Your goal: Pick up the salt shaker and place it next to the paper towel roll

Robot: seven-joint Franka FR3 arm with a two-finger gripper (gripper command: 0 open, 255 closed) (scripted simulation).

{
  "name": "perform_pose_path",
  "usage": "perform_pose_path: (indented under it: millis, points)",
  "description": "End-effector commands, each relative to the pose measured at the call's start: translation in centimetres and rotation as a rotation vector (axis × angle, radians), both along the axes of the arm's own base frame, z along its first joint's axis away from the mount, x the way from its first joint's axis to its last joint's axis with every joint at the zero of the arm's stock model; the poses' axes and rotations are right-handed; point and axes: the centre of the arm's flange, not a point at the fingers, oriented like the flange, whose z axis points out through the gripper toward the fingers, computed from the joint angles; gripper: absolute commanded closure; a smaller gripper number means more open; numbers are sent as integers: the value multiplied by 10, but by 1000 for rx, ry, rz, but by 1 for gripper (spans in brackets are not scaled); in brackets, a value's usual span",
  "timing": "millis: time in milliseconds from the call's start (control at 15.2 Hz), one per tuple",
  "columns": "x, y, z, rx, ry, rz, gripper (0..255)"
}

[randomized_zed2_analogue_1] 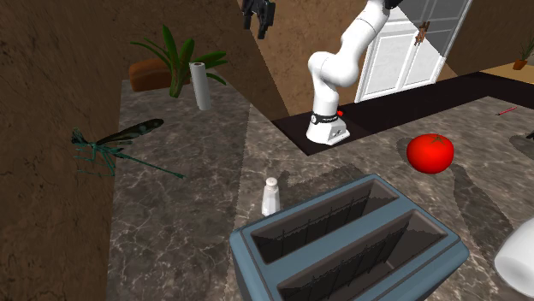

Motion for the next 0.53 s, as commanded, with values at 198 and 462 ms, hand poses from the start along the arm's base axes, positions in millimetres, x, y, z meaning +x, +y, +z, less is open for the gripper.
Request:
perform_pose_path:
  millis: [198, 462]
  points:
    - [8, 25, -25, 25, -6, -3, 0]
    - [18, 60, -57, 59, -13, -6, 0]
